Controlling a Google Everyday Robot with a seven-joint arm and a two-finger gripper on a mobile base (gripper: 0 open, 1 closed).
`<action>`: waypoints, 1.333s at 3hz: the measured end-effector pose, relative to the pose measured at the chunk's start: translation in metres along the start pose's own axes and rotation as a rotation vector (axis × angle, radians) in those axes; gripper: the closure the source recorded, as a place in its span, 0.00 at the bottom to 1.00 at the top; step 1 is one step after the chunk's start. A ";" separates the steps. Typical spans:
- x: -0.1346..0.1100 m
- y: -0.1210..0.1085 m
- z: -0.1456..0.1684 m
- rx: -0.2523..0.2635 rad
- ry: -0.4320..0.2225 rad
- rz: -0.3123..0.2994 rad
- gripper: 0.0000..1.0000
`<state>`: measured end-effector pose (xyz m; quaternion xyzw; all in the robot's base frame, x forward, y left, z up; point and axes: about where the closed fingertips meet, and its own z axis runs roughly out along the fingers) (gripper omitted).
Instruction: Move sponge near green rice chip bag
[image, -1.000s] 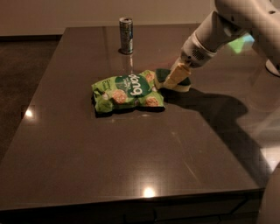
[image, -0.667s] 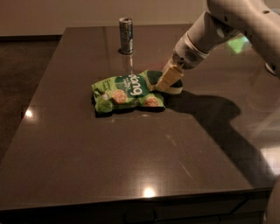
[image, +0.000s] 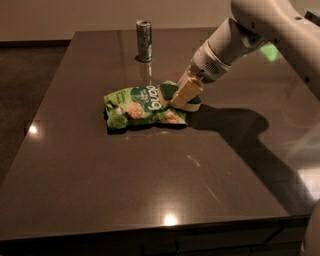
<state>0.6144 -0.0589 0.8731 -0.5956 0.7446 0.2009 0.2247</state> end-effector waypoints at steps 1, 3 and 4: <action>-0.001 0.001 0.003 -0.006 -0.003 -0.003 0.36; -0.002 0.001 0.007 -0.012 -0.003 -0.005 0.00; -0.002 0.001 0.007 -0.012 -0.003 -0.005 0.00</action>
Offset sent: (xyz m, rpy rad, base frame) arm -0.0004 0.0025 -0.0013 0.0041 0.0023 0.0057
